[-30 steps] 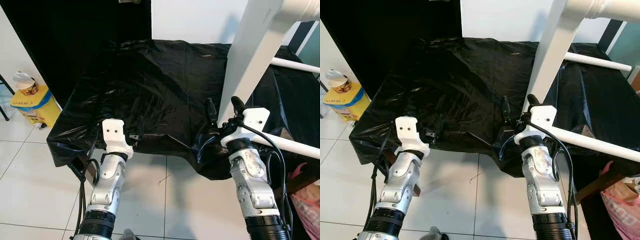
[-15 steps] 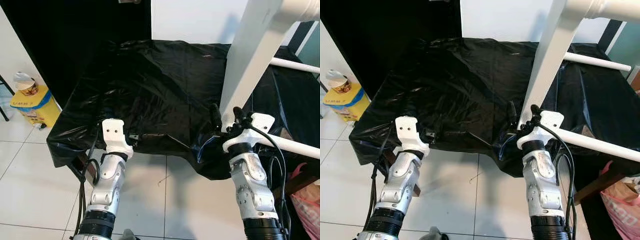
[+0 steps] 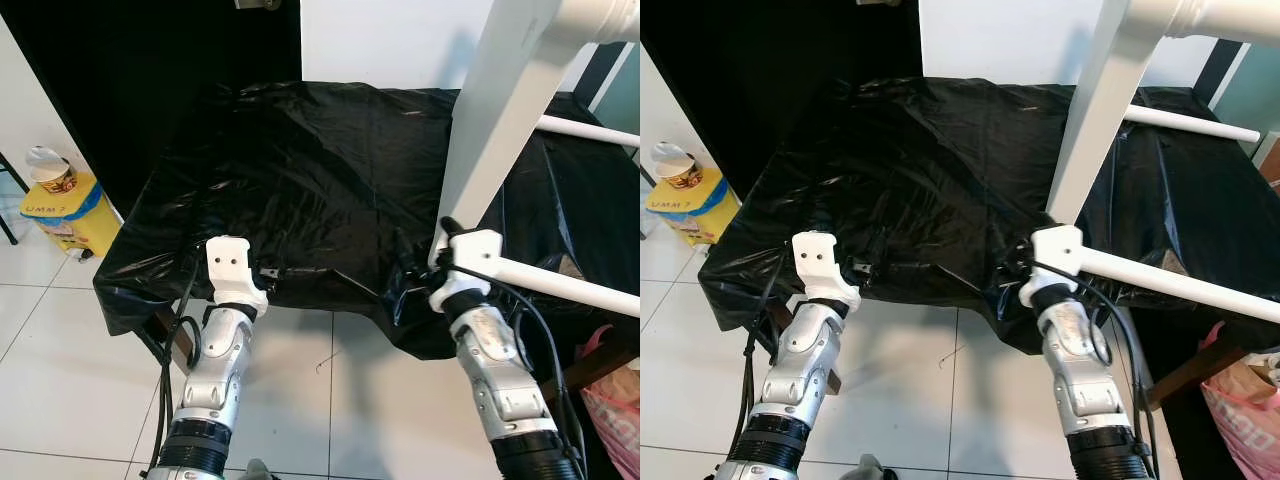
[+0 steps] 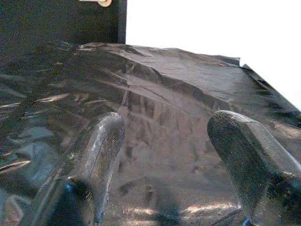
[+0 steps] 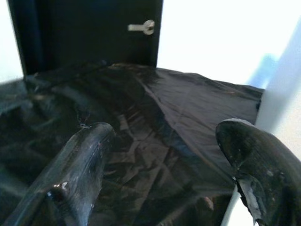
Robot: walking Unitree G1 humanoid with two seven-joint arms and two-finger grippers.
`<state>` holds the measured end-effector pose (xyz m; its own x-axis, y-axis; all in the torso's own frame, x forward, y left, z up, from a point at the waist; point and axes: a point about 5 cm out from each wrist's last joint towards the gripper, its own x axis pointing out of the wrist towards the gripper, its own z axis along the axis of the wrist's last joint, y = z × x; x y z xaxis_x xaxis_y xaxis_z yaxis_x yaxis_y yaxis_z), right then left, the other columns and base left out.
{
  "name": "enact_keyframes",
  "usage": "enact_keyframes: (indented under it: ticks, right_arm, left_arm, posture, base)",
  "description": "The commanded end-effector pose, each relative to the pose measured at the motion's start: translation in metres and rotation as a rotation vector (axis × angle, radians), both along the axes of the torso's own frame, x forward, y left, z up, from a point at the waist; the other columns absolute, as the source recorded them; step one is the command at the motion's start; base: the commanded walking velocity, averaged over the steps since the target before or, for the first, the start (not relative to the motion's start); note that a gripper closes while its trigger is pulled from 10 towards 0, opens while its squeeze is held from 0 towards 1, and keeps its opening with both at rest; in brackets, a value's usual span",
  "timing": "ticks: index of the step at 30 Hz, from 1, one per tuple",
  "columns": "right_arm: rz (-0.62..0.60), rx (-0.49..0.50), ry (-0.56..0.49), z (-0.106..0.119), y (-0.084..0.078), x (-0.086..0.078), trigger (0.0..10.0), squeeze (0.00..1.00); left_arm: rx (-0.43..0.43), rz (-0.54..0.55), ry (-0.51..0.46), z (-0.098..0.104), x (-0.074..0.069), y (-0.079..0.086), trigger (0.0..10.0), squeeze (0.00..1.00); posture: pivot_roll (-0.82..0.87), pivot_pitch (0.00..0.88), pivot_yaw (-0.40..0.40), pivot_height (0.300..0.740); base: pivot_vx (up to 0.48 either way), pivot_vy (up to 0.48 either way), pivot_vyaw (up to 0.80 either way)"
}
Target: Building children table
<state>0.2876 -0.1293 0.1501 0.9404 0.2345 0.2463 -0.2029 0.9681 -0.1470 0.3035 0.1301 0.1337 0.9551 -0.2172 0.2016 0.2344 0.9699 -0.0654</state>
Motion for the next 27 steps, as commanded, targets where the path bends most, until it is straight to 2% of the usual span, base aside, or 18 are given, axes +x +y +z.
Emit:
enact_keyframes:
  ticks: [1,6,9,12,22,27]
  right_arm:
    - [-0.012,-0.026,0.005,-0.003,-0.001,0.002,10.0,0.00]
    - [-0.017,0.050,0.068,-0.014,-0.002,0.002,10.0,0.00]
    - [-0.030,-0.005,0.114,-0.033,-0.004,-0.001,10.0,0.00]
    - [-0.034,-0.037,0.127,-0.040,-0.005,-0.003,10.0,0.00]
    - [-0.037,-0.060,0.117,-0.039,-0.004,-0.002,10.0,0.00]
    - [-0.045,-0.027,0.131,-0.043,-0.003,-0.001,10.0,0.00]
  left_arm:
    - [0.010,-0.019,0.015,-0.004,-0.002,0.000,10.0,0.00]
    - [0.008,-0.014,0.014,-0.004,-0.001,-0.001,10.0,0.00]
    - [0.007,-0.012,0.014,-0.004,-0.001,-0.001,10.0,0.00]
    - [0.006,-0.013,0.014,-0.004,-0.001,-0.001,10.0,0.00]
    - [0.006,-0.017,0.014,-0.004,0.000,-0.001,10.0,0.00]
    - [0.012,-0.017,0.015,-0.004,0.000,-0.001,10.0,0.00]
  posture:
    - [0.03,0.032,-0.024,0.740]
    - [0.03,0.031,-0.030,0.740]
    - [0.03,0.031,-0.028,0.740]
    - [0.03,0.032,-0.026,0.740]
    - [0.03,0.031,-0.025,0.740]
    - [0.03,0.029,-0.025,0.740]
  base:
    - [0.000,0.000,0.00]
    - [0.000,0.000,0.00]
    - [0.000,0.000,0.00]
    - [0.000,0.000,0.00]
    - [0.000,0.000,0.00]
    - [0.000,0.000,0.00]
